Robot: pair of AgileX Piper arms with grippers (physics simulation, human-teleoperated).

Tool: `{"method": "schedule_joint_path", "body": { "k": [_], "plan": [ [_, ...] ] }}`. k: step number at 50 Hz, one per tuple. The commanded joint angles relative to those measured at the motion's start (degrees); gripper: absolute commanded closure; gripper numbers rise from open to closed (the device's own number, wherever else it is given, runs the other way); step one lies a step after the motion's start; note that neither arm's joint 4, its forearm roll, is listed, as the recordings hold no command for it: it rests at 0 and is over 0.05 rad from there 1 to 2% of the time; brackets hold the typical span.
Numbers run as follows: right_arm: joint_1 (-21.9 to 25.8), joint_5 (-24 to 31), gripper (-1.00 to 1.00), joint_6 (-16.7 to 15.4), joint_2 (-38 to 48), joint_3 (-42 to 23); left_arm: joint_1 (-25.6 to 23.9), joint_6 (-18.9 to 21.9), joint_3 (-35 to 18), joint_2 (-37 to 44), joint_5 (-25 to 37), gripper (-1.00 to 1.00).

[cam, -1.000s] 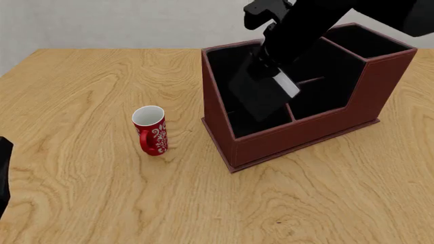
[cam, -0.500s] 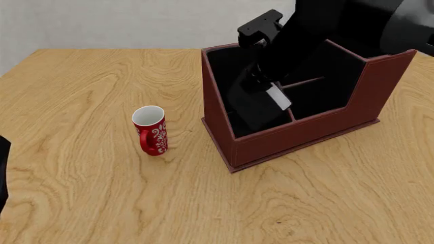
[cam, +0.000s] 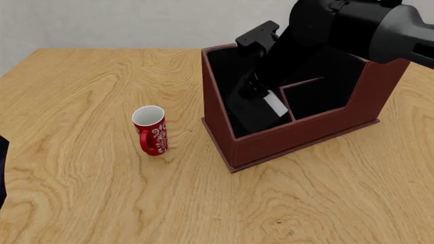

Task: Pick up the book and place it in the left compartment of the caddy.

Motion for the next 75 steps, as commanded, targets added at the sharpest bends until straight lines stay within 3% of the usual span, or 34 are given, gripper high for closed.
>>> {"method": "schedule_joint_path", "body": {
  "k": [1,11,12,40,55,75],
  "plan": [
    [-0.3,-0.5,1.00,1.0,-0.3,0.1,-0.1,0.0,-0.3,0.0,0.3,-1.00],
    [-0.7,0.0,1.00,0.8,-0.2,-0.9,-0.2,0.0,-0.5,0.0,0.5,-1.00],
    [-0.5,0.0,-1.00,0.7,-0.2,-0.4,-0.2,0.0,-0.6,0.0,0.6,-1.00],
    [-1.1,1.9,-1.00,-0.6,-0.4,-2.2,-0.1,-0.4,-0.3,0.0,0.3,-1.00],
    [-2.9,11.5,-1.00,-3.1,-2.3,-14.4,-0.7,-0.1,-0.2,0.0,-0.3,-1.00],
    [-0.6,12.8,-1.00,-1.3,-10.5,-12.5,-1.3,-0.1,-0.9,0.0,0.0,-1.00]
  ]
}}
